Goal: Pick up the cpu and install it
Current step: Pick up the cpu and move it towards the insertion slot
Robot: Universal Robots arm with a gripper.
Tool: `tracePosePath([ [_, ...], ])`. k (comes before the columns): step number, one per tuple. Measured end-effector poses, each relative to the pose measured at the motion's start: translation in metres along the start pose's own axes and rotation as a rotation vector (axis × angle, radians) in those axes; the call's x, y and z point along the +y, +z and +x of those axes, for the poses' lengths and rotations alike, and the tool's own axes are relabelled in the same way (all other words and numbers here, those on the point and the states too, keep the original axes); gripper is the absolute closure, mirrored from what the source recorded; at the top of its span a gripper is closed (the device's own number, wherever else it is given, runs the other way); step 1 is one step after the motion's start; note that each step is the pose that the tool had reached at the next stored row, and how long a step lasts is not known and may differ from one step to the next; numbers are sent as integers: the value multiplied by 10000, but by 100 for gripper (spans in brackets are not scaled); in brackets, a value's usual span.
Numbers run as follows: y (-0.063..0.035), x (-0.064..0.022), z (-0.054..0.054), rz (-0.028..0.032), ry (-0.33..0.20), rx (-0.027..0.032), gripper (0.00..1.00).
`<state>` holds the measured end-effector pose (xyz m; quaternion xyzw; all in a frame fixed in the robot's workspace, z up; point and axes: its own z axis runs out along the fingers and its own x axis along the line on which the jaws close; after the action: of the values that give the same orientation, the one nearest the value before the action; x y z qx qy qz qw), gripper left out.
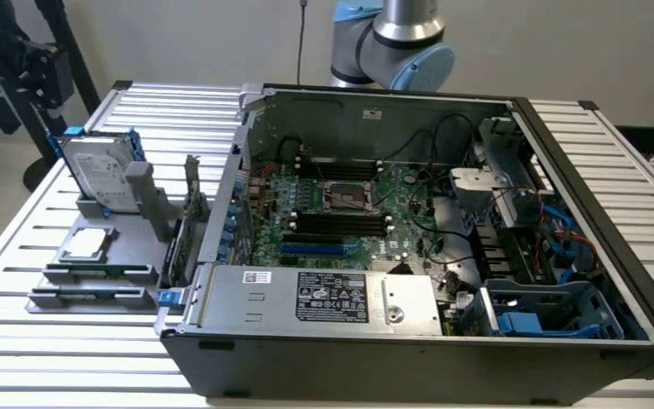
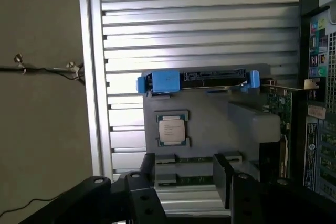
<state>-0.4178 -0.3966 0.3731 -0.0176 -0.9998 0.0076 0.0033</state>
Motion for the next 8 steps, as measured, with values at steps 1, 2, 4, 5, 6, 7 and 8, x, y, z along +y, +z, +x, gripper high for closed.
tracePosePath([
  [1, 18, 0, 3, 2, -110, -2, 40],
  [2, 36, 0, 7, 2, -216, -3, 40],
  [4, 73, 1, 19, 4, -423, -6, 40],
  [5, 91, 1, 23, 5, -526, -8, 40],
  [6, 109, 0, 27, 5, -623, -9, 40],
  [7, 127, 1, 31, 5, -709, -10, 40],
  [8, 145, 1, 37, 6, -779, -12, 40],
])
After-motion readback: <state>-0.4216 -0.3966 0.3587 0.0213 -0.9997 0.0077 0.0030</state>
